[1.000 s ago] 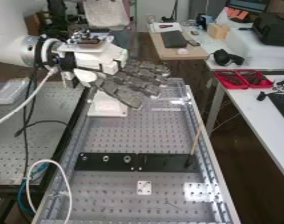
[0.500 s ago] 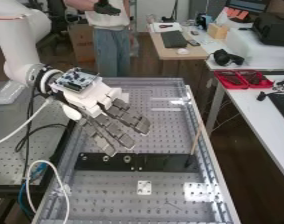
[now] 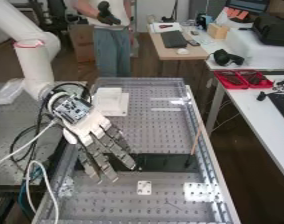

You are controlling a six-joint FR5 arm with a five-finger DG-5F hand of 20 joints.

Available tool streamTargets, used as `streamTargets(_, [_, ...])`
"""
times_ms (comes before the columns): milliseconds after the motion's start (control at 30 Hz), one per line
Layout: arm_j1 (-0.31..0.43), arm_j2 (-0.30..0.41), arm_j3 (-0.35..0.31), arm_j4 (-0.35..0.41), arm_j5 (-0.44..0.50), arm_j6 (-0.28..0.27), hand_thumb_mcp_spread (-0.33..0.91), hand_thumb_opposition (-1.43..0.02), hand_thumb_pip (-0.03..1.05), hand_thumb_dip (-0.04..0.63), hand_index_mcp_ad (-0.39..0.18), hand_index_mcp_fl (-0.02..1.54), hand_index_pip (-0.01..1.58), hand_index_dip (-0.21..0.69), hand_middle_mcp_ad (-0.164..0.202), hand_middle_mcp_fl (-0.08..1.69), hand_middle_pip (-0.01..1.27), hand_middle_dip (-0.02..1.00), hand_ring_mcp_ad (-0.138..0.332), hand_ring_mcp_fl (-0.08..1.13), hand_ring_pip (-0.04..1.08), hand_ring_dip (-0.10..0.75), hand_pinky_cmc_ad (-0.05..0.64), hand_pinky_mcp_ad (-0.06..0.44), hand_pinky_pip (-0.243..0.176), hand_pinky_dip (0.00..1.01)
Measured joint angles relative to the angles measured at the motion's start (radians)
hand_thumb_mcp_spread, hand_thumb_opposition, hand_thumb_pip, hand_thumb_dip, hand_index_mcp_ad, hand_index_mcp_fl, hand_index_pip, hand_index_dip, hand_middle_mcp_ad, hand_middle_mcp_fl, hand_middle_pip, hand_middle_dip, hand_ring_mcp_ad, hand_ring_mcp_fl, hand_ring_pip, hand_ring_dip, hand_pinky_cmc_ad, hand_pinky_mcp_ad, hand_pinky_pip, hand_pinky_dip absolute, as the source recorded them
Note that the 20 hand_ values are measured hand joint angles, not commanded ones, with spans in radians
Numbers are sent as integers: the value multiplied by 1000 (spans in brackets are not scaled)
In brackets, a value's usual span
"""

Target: Grab the bearing and place it in the white container

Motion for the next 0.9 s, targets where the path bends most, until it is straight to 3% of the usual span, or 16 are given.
streamTargets(167, [11, -57, 7, 10, 55, 49, 349, -817, 630, 206, -12, 63, 1361, 127, 51, 0, 127, 136, 192, 0, 68, 59, 379, 295, -110, 250])
streamTargets(333, [21, -97, 20, 18, 80, 60, 344, -819, 630, 222, -12, 54, 1440, 155, 51, 0, 127, 136, 192, 0, 68, 59, 379, 295, -120, 244])
streamTargets(500, [25, -114, 29, 23, 83, 49, 349, -836, 628, 223, -12, 40, 1525, 187, 51, 0, 127, 136, 192, 0, 68, 59, 379, 297, -124, 244])
streamTargets(900, [15, -137, 46, 45, 66, -6, 356, -848, 628, 227, -23, 24, 1560, 216, 52, 2, 127, 138, 194, 0, 68, 59, 379, 297, -124, 237])
